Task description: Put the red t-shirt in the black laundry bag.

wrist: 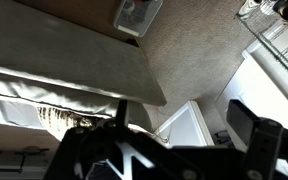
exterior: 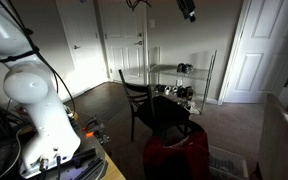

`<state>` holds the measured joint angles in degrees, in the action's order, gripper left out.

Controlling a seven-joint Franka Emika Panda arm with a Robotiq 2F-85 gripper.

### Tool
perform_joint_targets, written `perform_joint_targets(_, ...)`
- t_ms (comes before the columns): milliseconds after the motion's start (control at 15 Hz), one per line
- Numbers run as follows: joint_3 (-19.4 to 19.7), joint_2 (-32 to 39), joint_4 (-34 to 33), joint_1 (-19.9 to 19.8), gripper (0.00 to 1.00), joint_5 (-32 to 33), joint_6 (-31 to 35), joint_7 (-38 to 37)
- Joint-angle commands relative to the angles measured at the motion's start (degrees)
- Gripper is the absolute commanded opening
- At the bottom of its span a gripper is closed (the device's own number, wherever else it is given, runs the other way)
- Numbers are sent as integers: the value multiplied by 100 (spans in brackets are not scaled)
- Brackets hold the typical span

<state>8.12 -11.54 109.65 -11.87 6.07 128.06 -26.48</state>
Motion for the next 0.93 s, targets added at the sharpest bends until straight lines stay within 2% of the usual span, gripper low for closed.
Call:
perform_joint_targets(0, -20, 12, -27, -28, 100, -17, -21, 18)
perform_joint_targets(267, 13, 69, -111, -45, 100, -1, -78, 111)
perform_joint_targets(467, 150, 127, -281, -47, 100, -130, -368, 512)
perform_joint_targets(533, 59, 24, -58, -38, 100, -18, -84, 174)
perform_joint_targets(867, 64, 28, -74, -34, 100, -18, -110, 194)
